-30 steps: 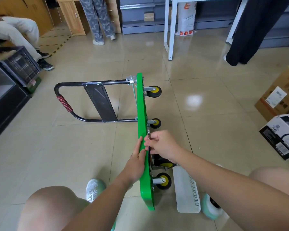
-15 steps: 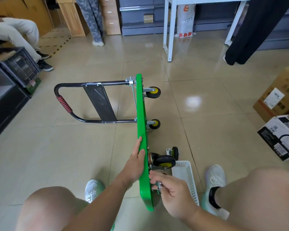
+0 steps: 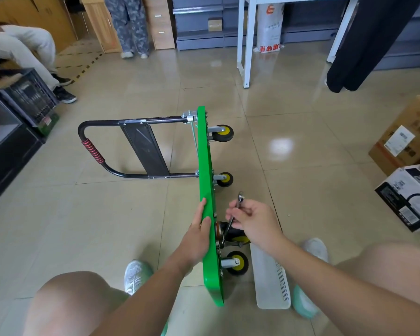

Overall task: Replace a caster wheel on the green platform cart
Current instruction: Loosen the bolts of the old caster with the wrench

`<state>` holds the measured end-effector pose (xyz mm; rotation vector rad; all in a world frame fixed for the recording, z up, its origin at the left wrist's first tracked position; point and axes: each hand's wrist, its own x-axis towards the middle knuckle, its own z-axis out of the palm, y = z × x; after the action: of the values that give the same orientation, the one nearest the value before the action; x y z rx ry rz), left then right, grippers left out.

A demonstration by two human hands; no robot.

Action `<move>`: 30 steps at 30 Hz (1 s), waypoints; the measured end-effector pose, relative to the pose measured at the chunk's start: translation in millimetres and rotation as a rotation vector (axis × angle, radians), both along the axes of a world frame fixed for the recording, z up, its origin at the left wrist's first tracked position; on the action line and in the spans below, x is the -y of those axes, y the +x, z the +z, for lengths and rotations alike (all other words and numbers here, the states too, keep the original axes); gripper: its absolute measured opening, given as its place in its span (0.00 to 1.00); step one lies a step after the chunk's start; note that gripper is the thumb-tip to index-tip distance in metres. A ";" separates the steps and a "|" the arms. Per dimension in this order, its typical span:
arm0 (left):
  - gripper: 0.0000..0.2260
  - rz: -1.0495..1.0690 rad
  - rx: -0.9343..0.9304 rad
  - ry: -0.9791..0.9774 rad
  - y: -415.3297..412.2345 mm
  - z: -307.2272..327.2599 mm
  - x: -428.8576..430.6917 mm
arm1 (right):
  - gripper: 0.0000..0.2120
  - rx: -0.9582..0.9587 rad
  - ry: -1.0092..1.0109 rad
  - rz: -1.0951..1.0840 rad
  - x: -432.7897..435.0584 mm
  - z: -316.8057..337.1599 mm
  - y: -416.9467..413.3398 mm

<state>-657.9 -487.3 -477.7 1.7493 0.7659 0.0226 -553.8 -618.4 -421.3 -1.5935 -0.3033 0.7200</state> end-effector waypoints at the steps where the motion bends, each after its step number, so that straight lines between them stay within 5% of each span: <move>1: 0.23 -0.002 -0.007 0.000 -0.4 1.4 0.2 | 0.08 0.019 -0.026 0.033 -5.2 2.4 3.2; 16: 0.19 -0.112 -0.018 0.092 -1.9 8.4 1.1 | 0.11 0.136 -0.082 0.239 -19.6 11.5 -11.3; 26: 0.23 -0.019 0.019 0.035 0.0 4.2 1.6 | 0.17 0.664 -0.073 0.202 49.1 -45.9 -79.0; 30: 0.23 -0.005 0.024 0.015 -1.2 4.3 1.5 | 0.22 0.605 0.035 0.064 49.4 -49.3 -80.5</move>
<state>-659.1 -488.8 -473.4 1.7619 0.7454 0.0465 -634.3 -667.8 -470.6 -1.7475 -0.8035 0.2599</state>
